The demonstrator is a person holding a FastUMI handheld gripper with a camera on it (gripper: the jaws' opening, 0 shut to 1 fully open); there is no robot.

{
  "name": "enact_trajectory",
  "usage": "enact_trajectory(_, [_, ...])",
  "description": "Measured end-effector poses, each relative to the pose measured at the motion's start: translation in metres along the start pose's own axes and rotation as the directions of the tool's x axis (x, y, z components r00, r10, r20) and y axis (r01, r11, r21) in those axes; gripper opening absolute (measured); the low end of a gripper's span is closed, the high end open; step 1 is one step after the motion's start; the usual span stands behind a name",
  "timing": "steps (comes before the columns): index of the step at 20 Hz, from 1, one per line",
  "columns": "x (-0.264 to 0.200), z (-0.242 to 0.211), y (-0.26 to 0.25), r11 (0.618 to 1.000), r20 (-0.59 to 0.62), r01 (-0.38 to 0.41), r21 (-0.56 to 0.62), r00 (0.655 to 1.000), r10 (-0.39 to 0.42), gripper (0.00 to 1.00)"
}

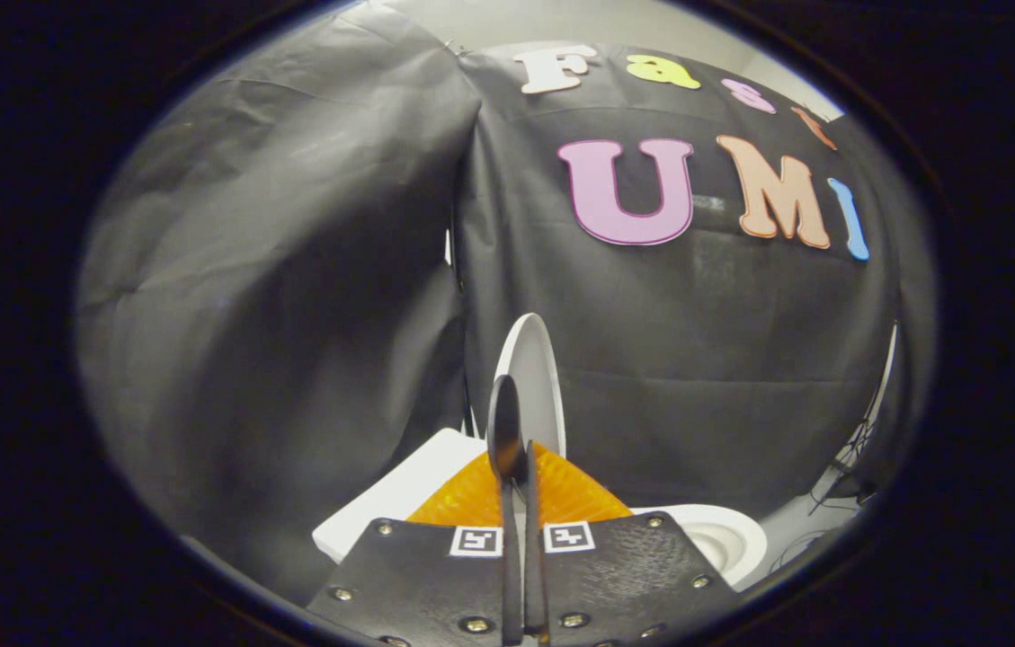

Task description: Open the toilet lid.

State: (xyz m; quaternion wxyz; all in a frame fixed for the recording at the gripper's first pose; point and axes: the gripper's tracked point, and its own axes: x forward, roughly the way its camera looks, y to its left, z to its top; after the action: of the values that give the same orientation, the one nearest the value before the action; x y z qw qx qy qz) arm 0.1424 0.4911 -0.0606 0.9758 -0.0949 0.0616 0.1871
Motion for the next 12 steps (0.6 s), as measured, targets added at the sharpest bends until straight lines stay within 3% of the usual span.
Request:
enact_trajectory(5, [0.006,-0.007,0.029,0.997,-0.025,-0.068,-0.033,0.997,0.067,0.03])
enact_trajectory(12, [0.005,-0.007,0.026,0.998,-0.022,-0.06,0.001,0.998,0.06,0.05])
